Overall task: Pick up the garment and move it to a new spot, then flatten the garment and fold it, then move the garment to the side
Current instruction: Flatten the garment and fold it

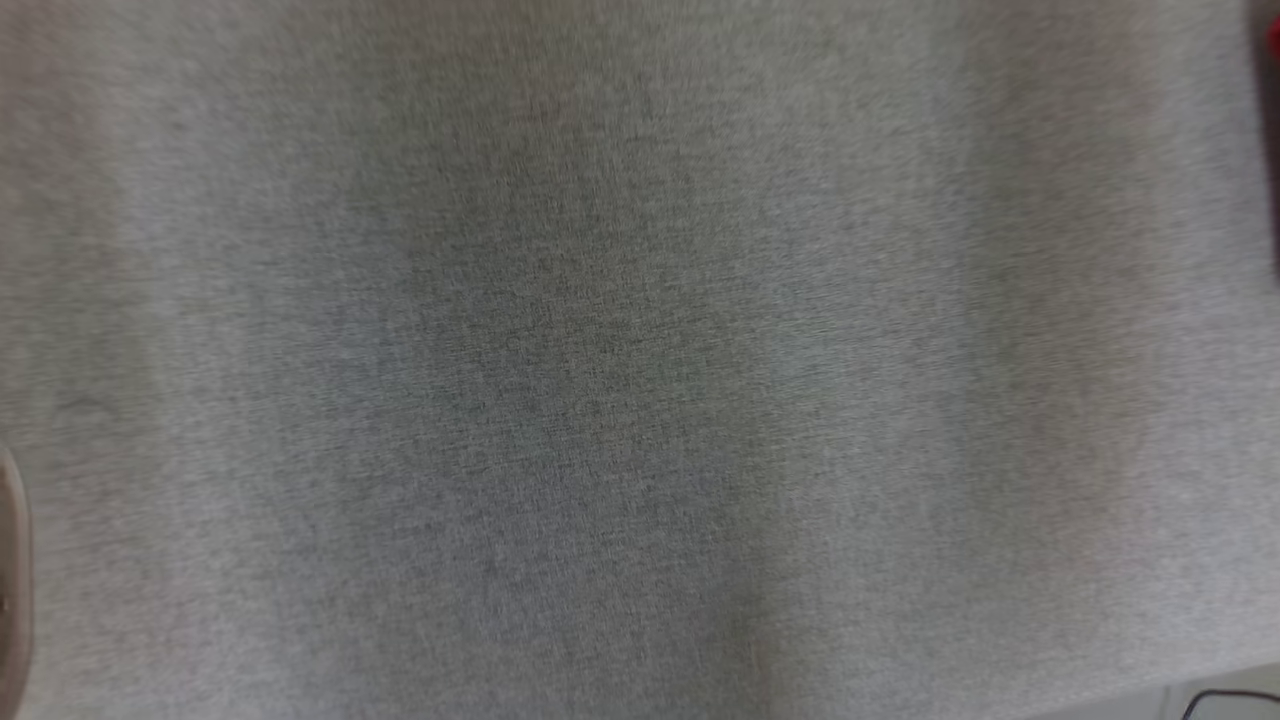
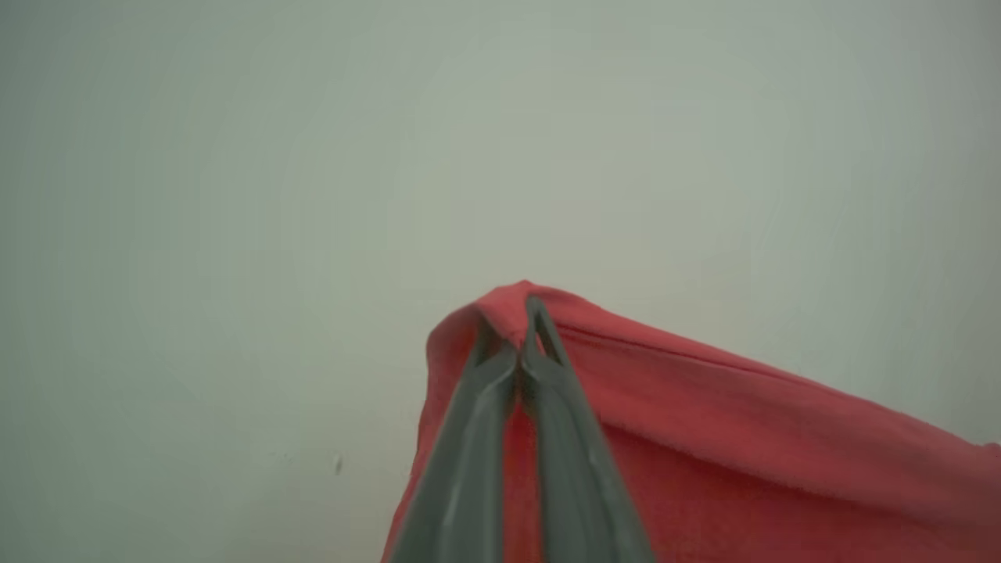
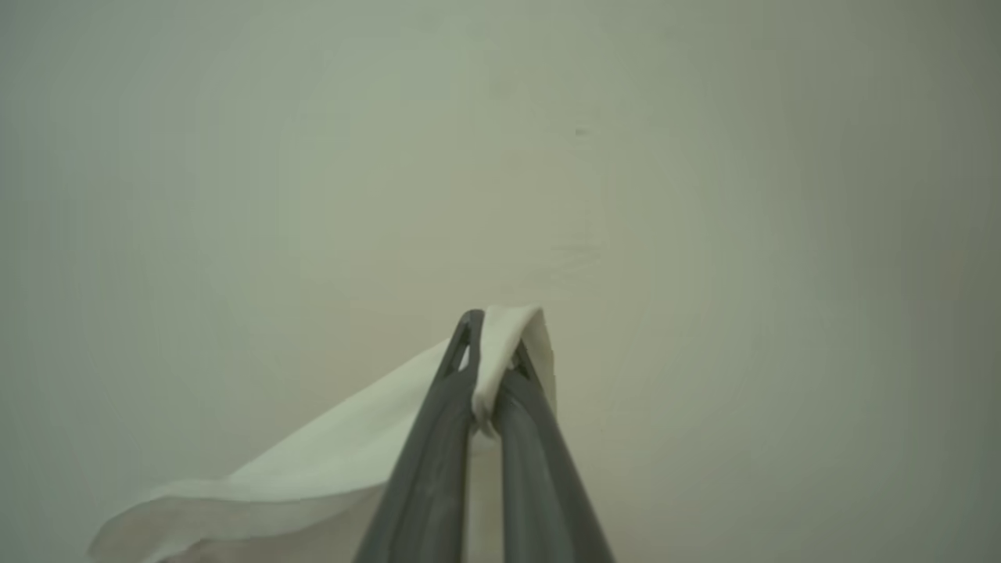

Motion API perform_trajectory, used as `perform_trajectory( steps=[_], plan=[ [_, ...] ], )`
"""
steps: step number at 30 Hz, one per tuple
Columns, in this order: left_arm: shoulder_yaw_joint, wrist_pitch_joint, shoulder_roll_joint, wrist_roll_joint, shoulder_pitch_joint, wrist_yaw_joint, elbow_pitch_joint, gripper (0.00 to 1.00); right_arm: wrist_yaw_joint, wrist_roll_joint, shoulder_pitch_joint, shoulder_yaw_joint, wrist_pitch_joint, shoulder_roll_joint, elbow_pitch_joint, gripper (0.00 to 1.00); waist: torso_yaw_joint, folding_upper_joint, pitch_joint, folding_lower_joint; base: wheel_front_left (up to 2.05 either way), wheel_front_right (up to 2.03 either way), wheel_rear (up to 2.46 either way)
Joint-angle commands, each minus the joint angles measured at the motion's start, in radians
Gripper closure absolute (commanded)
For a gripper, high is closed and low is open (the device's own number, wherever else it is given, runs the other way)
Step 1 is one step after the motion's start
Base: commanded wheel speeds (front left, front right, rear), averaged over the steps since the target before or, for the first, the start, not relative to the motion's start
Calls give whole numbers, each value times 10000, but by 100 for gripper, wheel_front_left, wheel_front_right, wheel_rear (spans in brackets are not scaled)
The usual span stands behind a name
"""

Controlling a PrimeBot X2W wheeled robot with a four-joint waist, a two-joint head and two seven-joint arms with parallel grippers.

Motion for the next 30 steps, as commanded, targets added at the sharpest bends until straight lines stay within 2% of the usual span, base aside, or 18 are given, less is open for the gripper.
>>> perform_trajectory(
  steps=[1,8,14,18,22,26,30],
  plan=[
    [1,-87,61,103,248,-29,151,100,4,-5,278,175,-48,-16,28,100,36,-2,709,-2,0,0,0],
    [-222,-307,140,-90,2019,-280,684,100,4,758,2230,1666,-150,-561,-45,100,192,-2,650,-2,0,0,0],
    [-605,-334,168,-582,4260,-318,376,100,4,1603,4461,2711,22,-1314,-508,100,321,-2,-276,-2,0,0,0],
    [-1088,-339,203,-1085,5993,-320,20,100,4,2088,6104,3030,643,-1813,-1109,100,395,-2,-1189,-2,0,0,0],
    [-1659,-332,324,-1333,7567,-322,42,100,4,2266,7907,2988,1892,-2176,-1944,100,469,-2,-2107,-2,0,0,0],
    [-1779,-332,253,-1806,9058,-312,245,100,4,2220,9830,3061,4152,-2522,-2814,100,288,-2,-2999,-2,0,0,0],
    [-1642,-333,118,-1994,10536,-313,319,100,4,1806,11685,2623,5895,-2377,-3682,100,82,-2,-3807,-2,0,0,0]
  ],
)
